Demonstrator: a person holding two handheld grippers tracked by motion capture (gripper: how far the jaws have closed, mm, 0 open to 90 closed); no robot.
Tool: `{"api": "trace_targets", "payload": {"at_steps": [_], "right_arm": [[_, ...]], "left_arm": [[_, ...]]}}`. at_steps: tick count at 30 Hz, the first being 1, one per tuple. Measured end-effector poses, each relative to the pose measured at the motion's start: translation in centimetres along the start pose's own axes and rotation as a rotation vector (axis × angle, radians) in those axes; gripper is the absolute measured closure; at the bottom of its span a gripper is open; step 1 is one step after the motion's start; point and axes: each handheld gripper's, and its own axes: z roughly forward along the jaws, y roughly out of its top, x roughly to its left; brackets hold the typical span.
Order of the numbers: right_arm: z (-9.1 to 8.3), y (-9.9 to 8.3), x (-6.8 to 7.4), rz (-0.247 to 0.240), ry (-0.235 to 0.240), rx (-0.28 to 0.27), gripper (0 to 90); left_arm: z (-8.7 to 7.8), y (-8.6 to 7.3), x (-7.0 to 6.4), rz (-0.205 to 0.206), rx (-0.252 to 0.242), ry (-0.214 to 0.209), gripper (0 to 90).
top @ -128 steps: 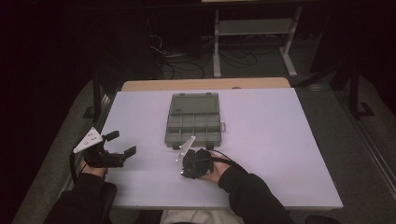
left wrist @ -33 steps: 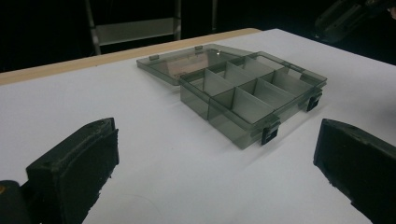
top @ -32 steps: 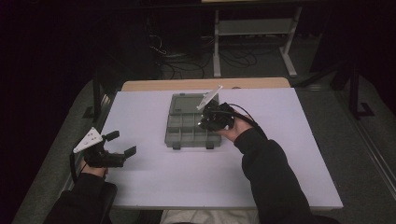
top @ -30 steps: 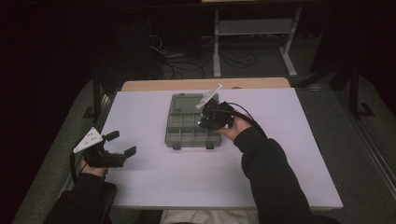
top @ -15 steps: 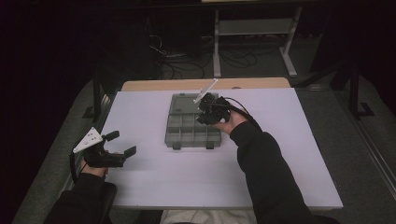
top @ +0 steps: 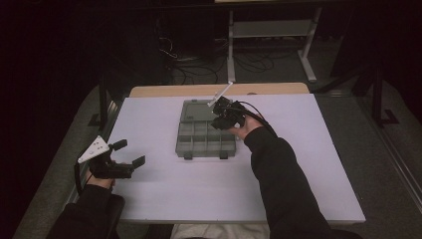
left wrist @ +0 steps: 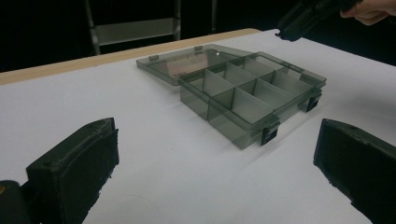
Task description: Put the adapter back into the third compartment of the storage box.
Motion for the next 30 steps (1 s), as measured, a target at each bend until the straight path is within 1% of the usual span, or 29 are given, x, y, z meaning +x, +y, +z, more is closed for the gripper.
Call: {"api": "trace_targets", "payload": {"at_steps": [8,13,15,17,25,26,30], "right_arm": [[0.6,-0.1,-0.5,0.011,-0.002,0.01,75.1],[1.5,-0.2,-0.9,0.025,-0.003,0.016,75.0],[1.5,-0.2,-0.9,0.025,-0.003,0.016,75.0],[2.0,-0.3,-1.2,0.037,-0.001,0.014,75.0],[3.2,-0.2,-1.0,0.026,0.014,0.035,75.0],[3.7,-0.2,-0.9,0.025,0.016,0.043,75.0],[4.4,-0.2,-1.1,0.026,0.025,0.044,75.0]], "left_arm": [[0.0,0.0,0.0,0.0,0.0,-0.001,0.0],[0.0,0.0,0.0,0.0,0.001,0.0,0.0],[0.0,0.0,0.0,-0.001,0.0,0.0,0.0],[0.0,0.0,0.0,-0.001,0.0,-0.002,0.0],[0.0,0.0,0.0,-0.001,0.001,-0.002,0.0],[0.0,0.0,0.0,-0.001,0.0,-0.002,0.0],[0.0,0.0,0.0,-0.001,0.0,-0.002,0.0]]}}
